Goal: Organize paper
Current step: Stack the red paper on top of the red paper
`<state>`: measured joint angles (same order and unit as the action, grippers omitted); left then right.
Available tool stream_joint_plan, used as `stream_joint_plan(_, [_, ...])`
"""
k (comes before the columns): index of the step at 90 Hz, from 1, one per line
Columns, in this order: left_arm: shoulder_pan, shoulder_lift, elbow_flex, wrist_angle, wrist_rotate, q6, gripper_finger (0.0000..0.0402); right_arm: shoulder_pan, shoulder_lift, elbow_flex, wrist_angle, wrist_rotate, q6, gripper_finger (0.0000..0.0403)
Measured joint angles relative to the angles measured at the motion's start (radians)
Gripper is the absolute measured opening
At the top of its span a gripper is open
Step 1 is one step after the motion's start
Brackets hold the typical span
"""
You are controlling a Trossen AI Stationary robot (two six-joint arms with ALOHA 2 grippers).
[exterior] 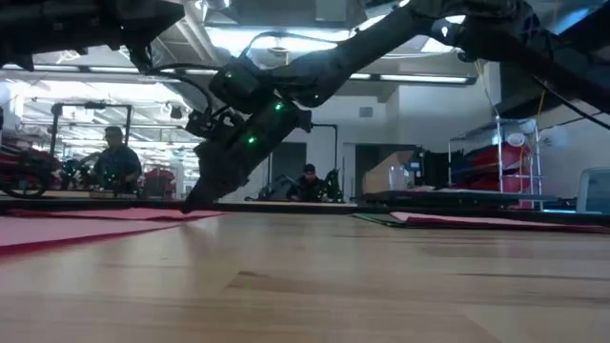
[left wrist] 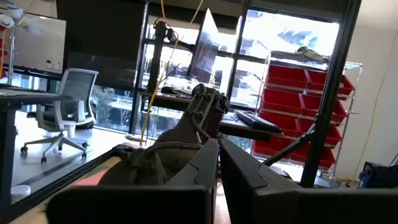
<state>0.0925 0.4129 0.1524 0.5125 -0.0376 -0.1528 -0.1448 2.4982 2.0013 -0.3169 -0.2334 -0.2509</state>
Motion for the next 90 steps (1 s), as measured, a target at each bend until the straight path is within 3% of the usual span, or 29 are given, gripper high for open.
stream_joint_plan(13, [0.0, 0.0, 0.0, -0.001, 0.0, 0.0, 0.0, 0.0, -0.01, 0.003, -0.06, -0.071, -0.025, 0.0])
stream_joint_plan(90, [-0.001, 0.001, 0.0, -0.004, 0.0, -0.003, 0.0, -0.007, 0.051, 0.002, 0.048, -0.078, 0.009, 0.0])
